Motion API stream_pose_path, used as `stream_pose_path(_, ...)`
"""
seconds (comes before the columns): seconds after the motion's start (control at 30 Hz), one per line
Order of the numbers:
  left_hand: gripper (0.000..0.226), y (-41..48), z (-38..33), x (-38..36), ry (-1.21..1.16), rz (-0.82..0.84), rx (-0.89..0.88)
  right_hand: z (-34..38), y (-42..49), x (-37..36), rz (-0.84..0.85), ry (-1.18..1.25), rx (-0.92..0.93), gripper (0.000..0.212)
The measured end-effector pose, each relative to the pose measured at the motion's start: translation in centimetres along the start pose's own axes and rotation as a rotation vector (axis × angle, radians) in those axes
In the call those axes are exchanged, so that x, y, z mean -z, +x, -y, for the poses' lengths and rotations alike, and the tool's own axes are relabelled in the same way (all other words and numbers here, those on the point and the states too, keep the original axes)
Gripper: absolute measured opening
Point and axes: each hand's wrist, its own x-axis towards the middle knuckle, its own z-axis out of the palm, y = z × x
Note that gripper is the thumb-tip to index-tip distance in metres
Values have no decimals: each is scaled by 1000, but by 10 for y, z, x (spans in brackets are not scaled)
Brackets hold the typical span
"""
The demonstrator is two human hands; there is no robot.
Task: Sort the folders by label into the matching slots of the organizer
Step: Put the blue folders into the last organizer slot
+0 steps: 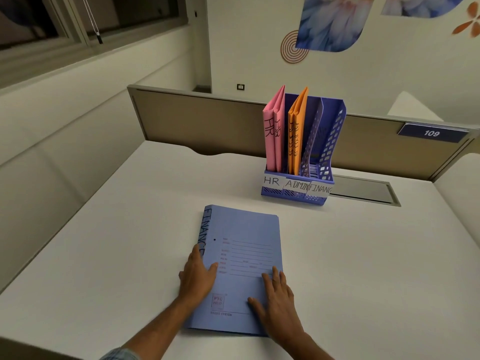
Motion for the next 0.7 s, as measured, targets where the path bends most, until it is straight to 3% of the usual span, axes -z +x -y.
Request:
stream_pose_path(0.33,70,16,5,11,-338,-89,141,6,0,3,-32,49,4,75)
stream_pose_path(0.5,61,20,6,10,-365,-58,159,6,0,5,-35,70,5,75)
stream_pose_path(0.6,45,20,6,9,-347,-50,145,6,0,6,-21,81,-3,77)
stream_pose_path(0.7,55,19,5,6,-316,-8,156,6,1,6,1,60,-8,79)
